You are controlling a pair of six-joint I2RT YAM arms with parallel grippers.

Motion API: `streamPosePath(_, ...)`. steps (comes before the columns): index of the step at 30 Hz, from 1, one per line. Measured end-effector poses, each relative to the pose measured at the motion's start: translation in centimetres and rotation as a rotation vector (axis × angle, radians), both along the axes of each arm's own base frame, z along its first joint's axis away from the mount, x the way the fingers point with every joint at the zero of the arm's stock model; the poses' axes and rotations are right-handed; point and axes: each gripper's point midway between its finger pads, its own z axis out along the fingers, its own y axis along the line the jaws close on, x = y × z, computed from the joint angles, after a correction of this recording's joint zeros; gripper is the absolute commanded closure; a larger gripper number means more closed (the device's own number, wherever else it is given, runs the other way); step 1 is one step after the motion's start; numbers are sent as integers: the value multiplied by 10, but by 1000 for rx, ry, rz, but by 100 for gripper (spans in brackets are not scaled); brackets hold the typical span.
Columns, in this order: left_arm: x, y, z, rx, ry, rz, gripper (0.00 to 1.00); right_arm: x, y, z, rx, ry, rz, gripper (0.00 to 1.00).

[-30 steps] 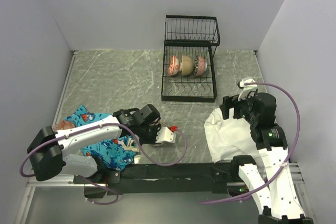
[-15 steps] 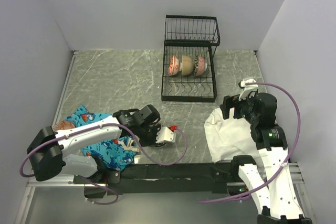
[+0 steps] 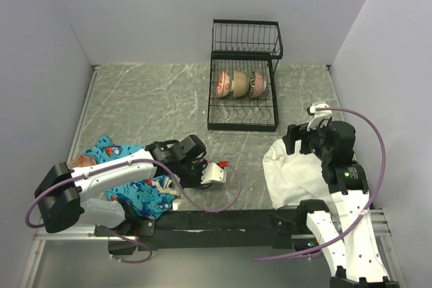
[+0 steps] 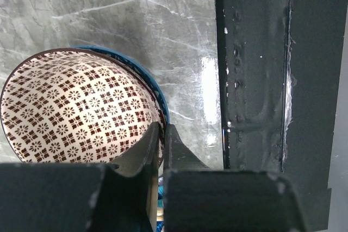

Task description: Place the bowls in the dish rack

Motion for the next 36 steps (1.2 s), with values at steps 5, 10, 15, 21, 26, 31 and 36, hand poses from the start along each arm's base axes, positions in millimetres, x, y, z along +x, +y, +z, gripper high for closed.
streamPosePath(5, -2, 2, 3, 7, 5, 0, 88, 0, 1, 0, 8, 1, 4, 2)
streamPosePath(10, -2, 4, 6, 3, 1, 0, 70, 0, 3, 0, 12, 2, 10, 2)
streamPosePath(15, -5, 5, 6, 7, 13, -3, 62, -1, 3, 0, 14, 3, 14, 2)
streamPosePath(21, -4, 3, 6, -3, 8, -4, 62, -1, 3, 0, 14, 2, 13, 2)
streamPosePath(26, -2, 1, 3, -6, 5, -3, 63, -1, 3, 0, 15, 3, 13, 2)
streamPosePath(31, -3, 1, -4, 2, 11, -2, 63, -1, 3, 0, 16, 2, 12, 2)
streamPosePath(36, -3, 0, -7, -2, 9, 1, 69, -2, 3, 0, 16, -1, 12, 2)
